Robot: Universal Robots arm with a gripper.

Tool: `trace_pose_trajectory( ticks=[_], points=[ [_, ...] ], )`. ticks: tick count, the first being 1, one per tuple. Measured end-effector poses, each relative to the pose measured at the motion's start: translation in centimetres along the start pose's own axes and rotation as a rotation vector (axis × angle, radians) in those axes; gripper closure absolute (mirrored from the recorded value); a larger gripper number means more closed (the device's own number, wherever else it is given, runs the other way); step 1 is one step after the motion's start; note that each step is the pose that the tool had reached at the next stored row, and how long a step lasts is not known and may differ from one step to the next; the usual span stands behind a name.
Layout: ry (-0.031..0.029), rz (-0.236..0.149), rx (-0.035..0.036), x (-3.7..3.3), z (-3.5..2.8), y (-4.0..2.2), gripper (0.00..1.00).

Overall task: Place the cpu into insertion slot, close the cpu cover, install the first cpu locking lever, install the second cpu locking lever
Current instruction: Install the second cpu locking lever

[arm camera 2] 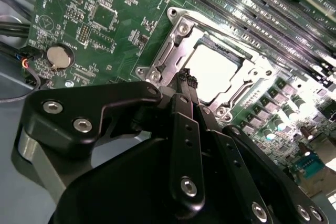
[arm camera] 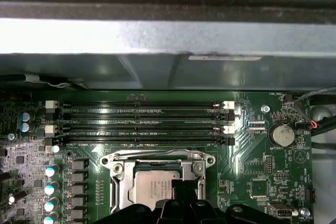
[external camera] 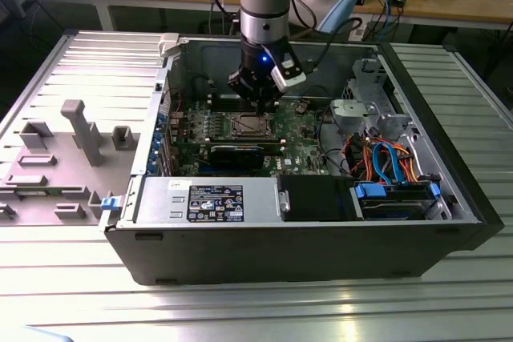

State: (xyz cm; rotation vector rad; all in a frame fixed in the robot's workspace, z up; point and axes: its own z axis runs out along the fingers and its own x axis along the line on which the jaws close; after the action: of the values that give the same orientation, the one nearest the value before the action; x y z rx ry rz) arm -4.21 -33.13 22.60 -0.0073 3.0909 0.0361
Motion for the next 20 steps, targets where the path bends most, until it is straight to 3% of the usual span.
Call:
trace_pose_trajectory(
  ticks=[15, 16, 20],
  points=[
    [0.0000, 0.000, 0.0001, 0.00, 0.00, -0.21, 0.89],
    [0.0001, 0.000, 0.0002, 0.01, 0.05, -1.09, 0.89],
    [0.0000, 0.000, 0.0002, 0.01, 0.05, -1.18, 0.89]
  ],
)
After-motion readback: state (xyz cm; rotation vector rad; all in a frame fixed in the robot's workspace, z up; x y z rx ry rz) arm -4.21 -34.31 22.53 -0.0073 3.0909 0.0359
